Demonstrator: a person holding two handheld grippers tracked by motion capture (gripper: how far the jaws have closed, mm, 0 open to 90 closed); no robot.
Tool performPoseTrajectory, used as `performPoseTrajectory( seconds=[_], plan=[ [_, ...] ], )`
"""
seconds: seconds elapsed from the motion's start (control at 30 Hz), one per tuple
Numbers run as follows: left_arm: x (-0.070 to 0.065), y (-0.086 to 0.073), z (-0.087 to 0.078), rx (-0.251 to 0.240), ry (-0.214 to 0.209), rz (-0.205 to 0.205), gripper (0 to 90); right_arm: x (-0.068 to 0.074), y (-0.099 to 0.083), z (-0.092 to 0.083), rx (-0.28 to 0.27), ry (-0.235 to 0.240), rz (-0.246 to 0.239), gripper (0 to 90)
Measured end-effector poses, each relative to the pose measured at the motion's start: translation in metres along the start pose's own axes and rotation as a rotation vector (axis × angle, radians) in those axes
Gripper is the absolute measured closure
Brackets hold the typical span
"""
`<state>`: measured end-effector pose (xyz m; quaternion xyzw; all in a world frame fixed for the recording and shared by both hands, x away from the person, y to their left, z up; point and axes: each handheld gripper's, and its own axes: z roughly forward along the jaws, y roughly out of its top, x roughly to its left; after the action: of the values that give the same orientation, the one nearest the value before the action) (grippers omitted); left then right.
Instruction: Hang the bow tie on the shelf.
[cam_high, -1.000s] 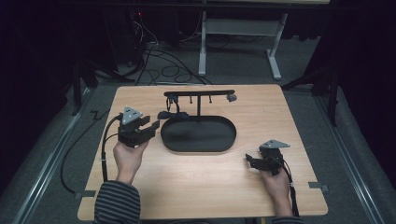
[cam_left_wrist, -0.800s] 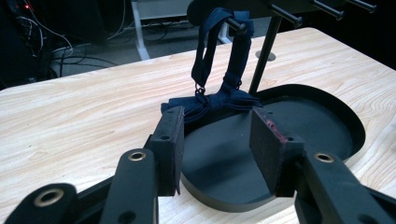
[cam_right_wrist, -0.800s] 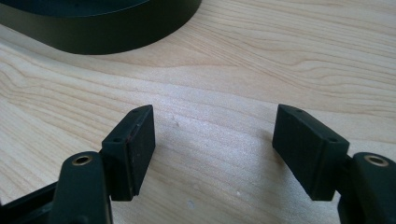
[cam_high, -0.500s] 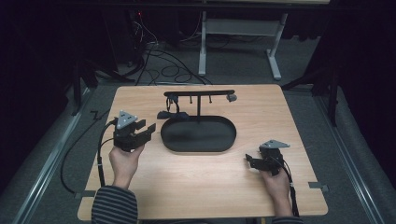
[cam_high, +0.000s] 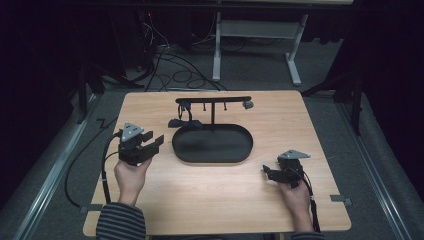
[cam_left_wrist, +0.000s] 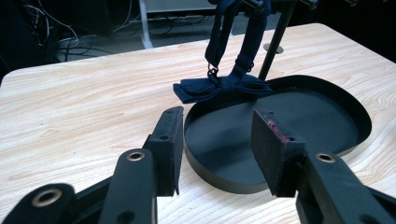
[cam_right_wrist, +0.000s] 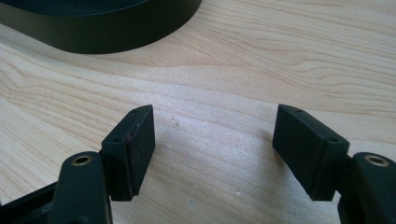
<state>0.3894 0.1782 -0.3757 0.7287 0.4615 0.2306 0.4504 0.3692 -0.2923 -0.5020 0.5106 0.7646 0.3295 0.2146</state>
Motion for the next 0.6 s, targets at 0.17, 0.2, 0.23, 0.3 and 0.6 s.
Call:
performPoseTrajectory(
  seconds=[0.17,0.2,0.23,0.3,0.6],
  plan=[
    [0.0001,-0.002,-0.0026,-0.002,0.0,-0.002,54.6,0.0,0.0,0.0001,-0.001,0.0,-0.001,31.2],
    [0.0003,-0.0026,-0.003,-0.002,-0.001,-0.002,54.6,0.0,0.0,0.0001,-0.001,0.0,-0.001,31.2],
    [0.0005,-0.003,-0.0034,-0.001,-0.002,-0.004,54.5,0.0001,0.0,0.0,0.0,0.0,0.0,31.2],
    [0.0008,-0.004,-0.0044,-0.002,-0.002,-0.007,54.4,0.0,0.0,0.0001,-0.001,0.0,-0.001,31.2],
    [0.0017,-0.0088,-0.0094,-0.006,0.001,-0.014,54.2,0.0001,0.0,0.0001,0.0,0.0,-0.001,31.2]
  ],
)
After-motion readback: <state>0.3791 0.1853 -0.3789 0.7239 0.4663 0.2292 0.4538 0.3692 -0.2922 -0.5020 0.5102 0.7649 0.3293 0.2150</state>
